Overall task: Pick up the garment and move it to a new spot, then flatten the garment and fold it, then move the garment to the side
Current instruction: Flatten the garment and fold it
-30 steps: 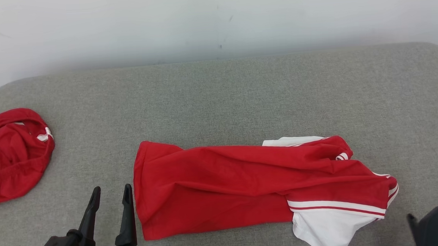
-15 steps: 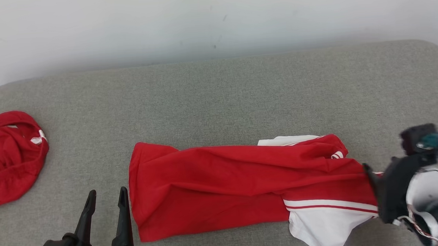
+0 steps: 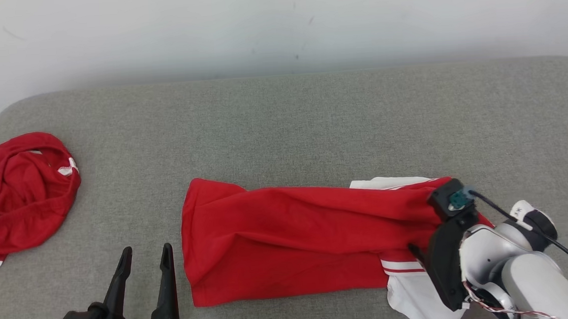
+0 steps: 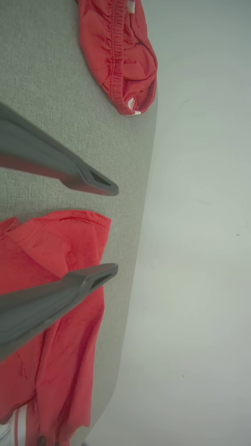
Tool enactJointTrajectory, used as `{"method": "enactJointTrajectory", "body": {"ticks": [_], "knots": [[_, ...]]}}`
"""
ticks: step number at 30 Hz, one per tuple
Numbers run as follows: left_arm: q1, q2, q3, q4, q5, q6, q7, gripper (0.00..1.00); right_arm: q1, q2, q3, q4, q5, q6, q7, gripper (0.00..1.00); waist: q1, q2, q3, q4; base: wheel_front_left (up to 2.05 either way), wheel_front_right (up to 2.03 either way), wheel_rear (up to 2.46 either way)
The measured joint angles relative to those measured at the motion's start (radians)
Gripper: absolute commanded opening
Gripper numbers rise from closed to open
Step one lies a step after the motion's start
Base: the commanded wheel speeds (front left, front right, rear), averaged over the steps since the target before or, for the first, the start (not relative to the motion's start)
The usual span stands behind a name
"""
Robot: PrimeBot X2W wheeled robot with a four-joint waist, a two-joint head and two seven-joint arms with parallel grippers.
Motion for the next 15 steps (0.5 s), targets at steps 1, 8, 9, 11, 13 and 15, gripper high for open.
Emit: {"method": "enactJointTrajectory", "body": {"ticks": [1, 8, 9, 11, 13, 15], "knots": [[0.0, 0.0, 0.001, 0.0, 0.0, 0.0, 0.0, 1.0, -0.012, -0.008, 0.024, 0.008, 0.0, 0.0, -0.013, 1.0, 0.0, 0.0, 0.001, 0.001, 0.0, 0.0, 0.0], [-0.002, 0.0, 0.002, -0.004, -0.003, 0.0, 0.0, 1.0, -0.099, 0.018, 0.144, 0.114, 0.005, 0.0, -0.104, 1.0, 0.0, 0.0, 0.016, 0.004, 0.0, 0.0, 0.0], [-0.003, 0.0, 0.001, -0.004, -0.003, 0.0, 0.0, 1.0, -0.114, 0.025, 0.152, 0.136, 0.001, 0.0, -0.117, 0.71, 0.0, 0.0, 0.019, 0.005, 0.0, 0.0, 0.0], [-0.011, 0.0, -0.003, -0.004, -0.007, 0.0, 0.0, 1.0, -0.141, 0.041, 0.165, 0.184, -0.01, 0.0, -0.146, 0.0, 0.0001, 0.0, 0.026, 0.007, 0.0, 0.0, 0.0], [-0.02, -0.001, -0.005, -0.005, -0.008, 0.0, 0.0, 1.0, -0.167, 0.061, 0.167, 0.236, -0.026, 0.0, -0.175, 0.0, 0.0, 0.0, 0.032, 0.01, 0.0, 0.0, 0.0], [-0.022, 0.0, -0.007, -0.004, -0.009, 0.0, 0.0, 1.0, -0.195, 0.082, 0.16, 0.286, -0.045, 0.0, -0.211, 0.0, 0.0, 0.0, 0.039, 0.013, 0.0, 0.0, 0.0]]}}
